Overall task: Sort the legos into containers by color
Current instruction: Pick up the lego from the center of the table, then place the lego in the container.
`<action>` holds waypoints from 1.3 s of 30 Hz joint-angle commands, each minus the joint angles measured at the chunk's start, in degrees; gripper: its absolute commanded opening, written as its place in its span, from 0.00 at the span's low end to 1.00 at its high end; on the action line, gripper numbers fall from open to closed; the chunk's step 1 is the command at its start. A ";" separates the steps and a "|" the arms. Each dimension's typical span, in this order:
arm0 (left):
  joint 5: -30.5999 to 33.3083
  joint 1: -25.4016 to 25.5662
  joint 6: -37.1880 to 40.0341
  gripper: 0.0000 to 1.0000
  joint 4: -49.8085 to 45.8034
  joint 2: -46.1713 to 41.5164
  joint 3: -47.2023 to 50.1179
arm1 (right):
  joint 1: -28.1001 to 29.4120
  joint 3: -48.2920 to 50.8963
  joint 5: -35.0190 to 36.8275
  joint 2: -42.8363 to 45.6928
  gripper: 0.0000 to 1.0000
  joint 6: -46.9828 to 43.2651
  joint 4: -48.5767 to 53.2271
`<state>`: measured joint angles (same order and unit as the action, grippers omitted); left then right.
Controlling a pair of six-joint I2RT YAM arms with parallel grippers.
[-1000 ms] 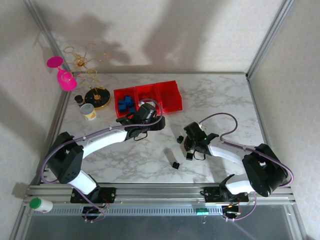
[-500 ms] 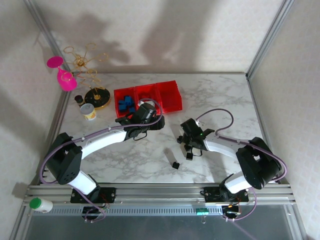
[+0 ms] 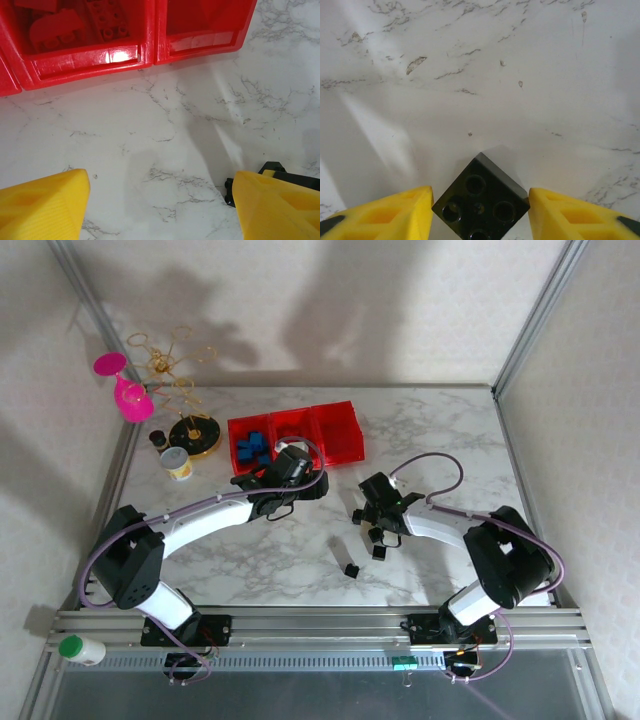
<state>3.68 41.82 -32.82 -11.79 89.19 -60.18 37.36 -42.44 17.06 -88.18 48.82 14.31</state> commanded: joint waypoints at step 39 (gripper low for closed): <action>2.20 -9.81 -1.94 0.75 0.80 -10.25 3.21 | -1.91 -34.07 4.22 -17.80 0.44 -22.41 -4.76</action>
<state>4.34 32.73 -33.50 -11.62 80.60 -57.91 36.42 -72.86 21.85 -103.04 29.50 11.25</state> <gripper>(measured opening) 0.752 0.437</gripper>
